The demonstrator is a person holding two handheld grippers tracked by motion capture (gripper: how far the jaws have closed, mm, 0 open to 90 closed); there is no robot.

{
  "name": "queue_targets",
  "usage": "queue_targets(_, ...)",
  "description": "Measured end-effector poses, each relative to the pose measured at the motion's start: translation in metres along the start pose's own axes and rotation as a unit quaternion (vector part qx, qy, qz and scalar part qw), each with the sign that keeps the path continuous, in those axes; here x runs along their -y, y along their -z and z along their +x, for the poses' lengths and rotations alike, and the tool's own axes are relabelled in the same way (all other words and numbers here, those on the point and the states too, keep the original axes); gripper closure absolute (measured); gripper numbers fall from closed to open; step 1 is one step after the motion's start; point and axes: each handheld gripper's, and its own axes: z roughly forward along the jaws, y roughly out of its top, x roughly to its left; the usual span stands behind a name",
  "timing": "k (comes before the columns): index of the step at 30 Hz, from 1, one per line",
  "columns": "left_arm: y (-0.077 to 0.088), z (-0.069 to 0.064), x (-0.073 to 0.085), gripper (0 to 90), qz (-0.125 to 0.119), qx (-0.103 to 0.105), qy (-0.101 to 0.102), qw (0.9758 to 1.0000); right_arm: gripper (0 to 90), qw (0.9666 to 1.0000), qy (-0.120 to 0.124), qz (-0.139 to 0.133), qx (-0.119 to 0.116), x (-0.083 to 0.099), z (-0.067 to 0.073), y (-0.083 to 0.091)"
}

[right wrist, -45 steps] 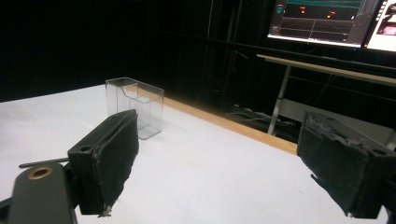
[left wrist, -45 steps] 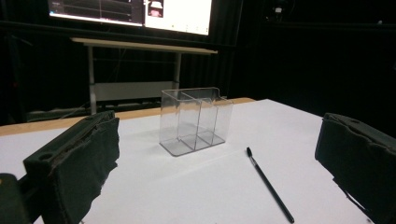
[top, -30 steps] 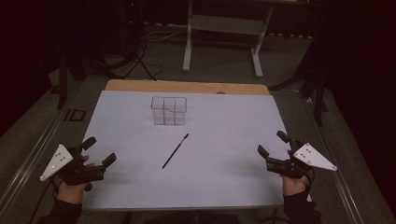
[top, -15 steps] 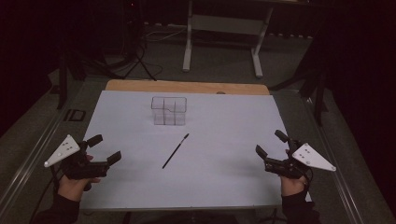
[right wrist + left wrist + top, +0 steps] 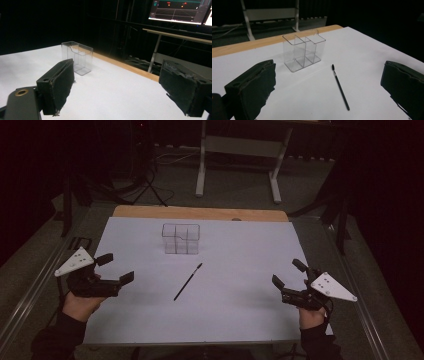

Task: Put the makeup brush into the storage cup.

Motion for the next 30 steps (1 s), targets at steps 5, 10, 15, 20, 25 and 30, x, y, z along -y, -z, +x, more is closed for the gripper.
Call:
queue_targets(5,-0.011,0.002,-0.009,0.2,0.025,0.008,0.007,0.9996,12.8,1.0000,-0.001,0.001,-0.003,0.000,0.001,-0.001)
queue_targets(10,-0.024,0.000,-0.016,0.3,0.050,0.007,0.009,0.9987,12.9,1.0000,0.000,0.002,-0.004,0.000,0.001,-0.002)
queue_targets(15,-0.036,-0.001,-0.027,0.3,0.068,0.006,0.010,0.9976,12.9,1.0000,0.001,0.002,-0.007,0.000,0.002,-0.002)
queue_targets(20,-0.049,-0.008,-0.037,1.1,0.094,0.012,-0.008,0.9955,13.0,0.9999,0.002,0.005,-0.010,0.000,0.003,-0.003)
queue_targets(25,-0.063,-0.013,-0.043,1.1,0.116,0.019,-0.009,0.9930,13.1,0.9999,0.003,0.005,-0.011,0.000,0.003,-0.003)
queue_targets(30,-0.078,-0.014,-0.042,1.1,0.141,0.025,-0.015,0.9896,13.1,0.9999,0.003,0.007,-0.014,0.000,0.004,-0.004)
